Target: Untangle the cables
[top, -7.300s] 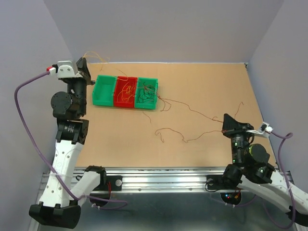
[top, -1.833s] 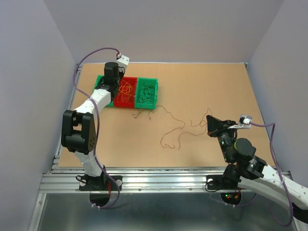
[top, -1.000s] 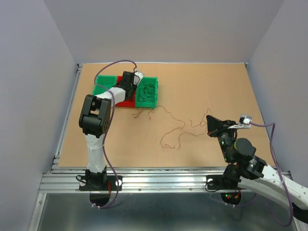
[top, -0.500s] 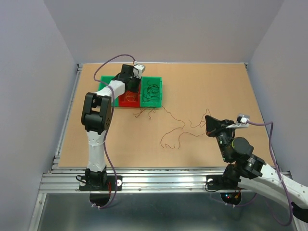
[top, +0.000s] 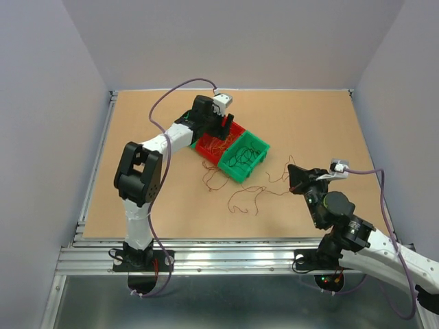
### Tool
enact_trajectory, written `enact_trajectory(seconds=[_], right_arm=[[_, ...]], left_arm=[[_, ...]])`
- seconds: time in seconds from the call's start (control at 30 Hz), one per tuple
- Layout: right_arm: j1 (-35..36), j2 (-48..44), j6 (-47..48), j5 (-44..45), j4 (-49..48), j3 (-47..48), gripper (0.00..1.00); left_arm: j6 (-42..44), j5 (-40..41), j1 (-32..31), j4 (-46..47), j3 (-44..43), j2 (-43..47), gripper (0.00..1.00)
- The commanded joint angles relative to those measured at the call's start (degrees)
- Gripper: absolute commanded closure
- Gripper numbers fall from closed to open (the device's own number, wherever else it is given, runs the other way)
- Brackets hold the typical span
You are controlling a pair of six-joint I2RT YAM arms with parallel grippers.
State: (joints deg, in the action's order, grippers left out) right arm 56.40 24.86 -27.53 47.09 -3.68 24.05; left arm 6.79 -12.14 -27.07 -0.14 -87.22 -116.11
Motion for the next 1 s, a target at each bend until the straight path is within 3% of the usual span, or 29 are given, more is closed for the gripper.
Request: enact_trajectory(seconds=[0.0, 0.3, 0.5, 0.67, 0.8, 0.97], right_arm=[[0.5, 2.1, 0.1, -0.8, -1.1, 5.1, 0.99], [0.5, 7.5, -0.2, -2.0, -1.2, 6.4, 0.98], [0.5, 13.4, -1.7, -1.4, -1.2, 7.8, 0.97], [-0.9, 25.0, -1.3, -7.6, -1.2, 11.0, 0.99], [-3.5, 33.6, -1.7, -17.4, -2.1, 14.5, 0.99], [-3.8, 42.7, -3.2, -22.6, -2.7, 18.0, 0.99]], left_arm=[[2.3, 1.1, 2.5, 5.2, 5.8, 11.2, 0.14], [8.0, 4.3, 2.4, 8.1, 15.0, 20.2, 0.1], [10.0, 11.6, 2.4, 9.4, 15.5, 18.9, 0.1], [10.3, 20.0, 3.0, 10.1, 13.5, 15.3, 0.1], [7.9, 16.3, 8.3, 11.1, 13.0, 14.9, 0.1], [5.2, 9.8, 14.1, 11.3, 10.8, 12.4, 0.1]])
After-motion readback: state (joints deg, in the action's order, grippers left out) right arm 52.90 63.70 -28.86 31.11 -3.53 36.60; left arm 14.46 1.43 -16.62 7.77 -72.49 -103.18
